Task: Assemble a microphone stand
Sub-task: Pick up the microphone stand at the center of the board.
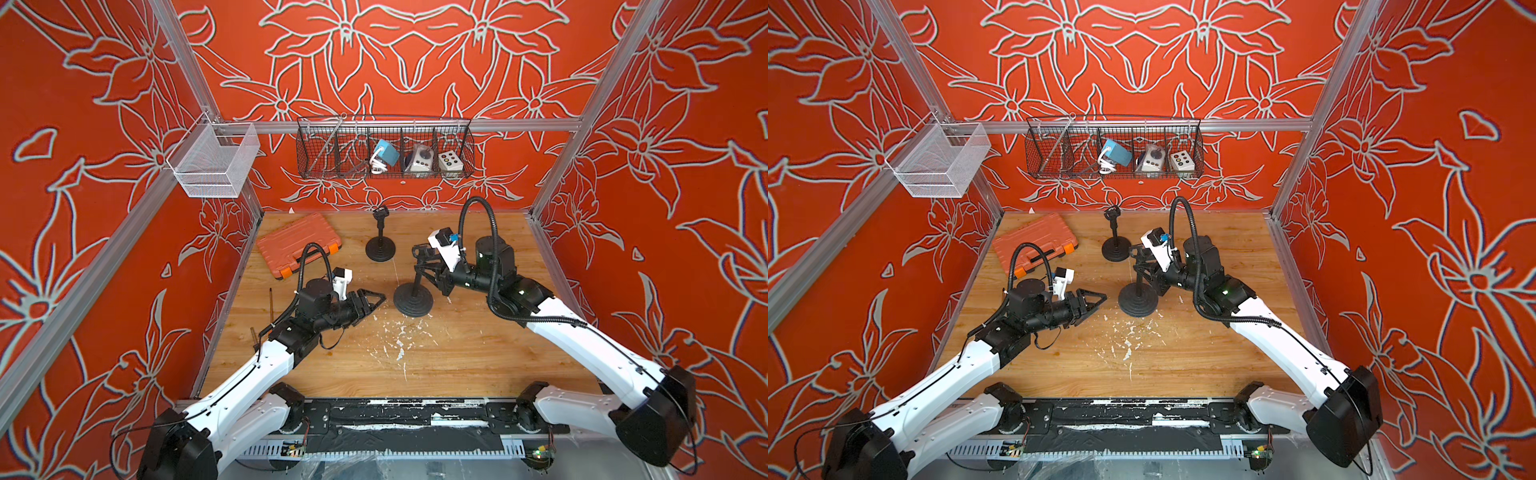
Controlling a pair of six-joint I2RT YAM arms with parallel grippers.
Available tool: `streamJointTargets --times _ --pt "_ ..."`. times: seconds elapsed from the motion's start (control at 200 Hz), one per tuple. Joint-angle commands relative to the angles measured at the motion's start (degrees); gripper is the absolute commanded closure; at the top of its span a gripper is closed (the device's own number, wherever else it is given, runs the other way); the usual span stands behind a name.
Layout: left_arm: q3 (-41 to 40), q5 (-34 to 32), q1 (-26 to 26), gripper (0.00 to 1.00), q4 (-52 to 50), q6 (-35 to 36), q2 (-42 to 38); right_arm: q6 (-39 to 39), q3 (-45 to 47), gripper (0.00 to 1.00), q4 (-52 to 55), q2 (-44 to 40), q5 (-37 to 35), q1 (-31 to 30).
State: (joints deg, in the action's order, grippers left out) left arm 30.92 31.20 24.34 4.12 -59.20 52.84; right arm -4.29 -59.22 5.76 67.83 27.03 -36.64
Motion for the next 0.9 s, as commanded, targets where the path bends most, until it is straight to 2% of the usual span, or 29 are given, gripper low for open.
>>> streamJointTargets --times 0.0,0.26,0.49,0.891 --pt "2.35 5.23 -0.35 0.35 0.78 -6.21 0.62 -2.43 -4.42 1.0 -0.34 0.0 1.09 0.15" --pt "6.19 8.96 -0.43 0.34 -1.97 -6.7 3.41 -2.36 -7.54 1.0 0.92 1.04 1.98 0.17" --pt "9.47 15.15 -0.62 0.3 -3.02 -5.31 11.79 -5.02 -9.5 1.0 -0.71 1.86 2.75 0.17" --pt "8.16 13.21 -0.63 0.31 6.22 -12.02 12.88 -8.04 -10.04 1.0 -4.49 3.93 4.7 0.17"
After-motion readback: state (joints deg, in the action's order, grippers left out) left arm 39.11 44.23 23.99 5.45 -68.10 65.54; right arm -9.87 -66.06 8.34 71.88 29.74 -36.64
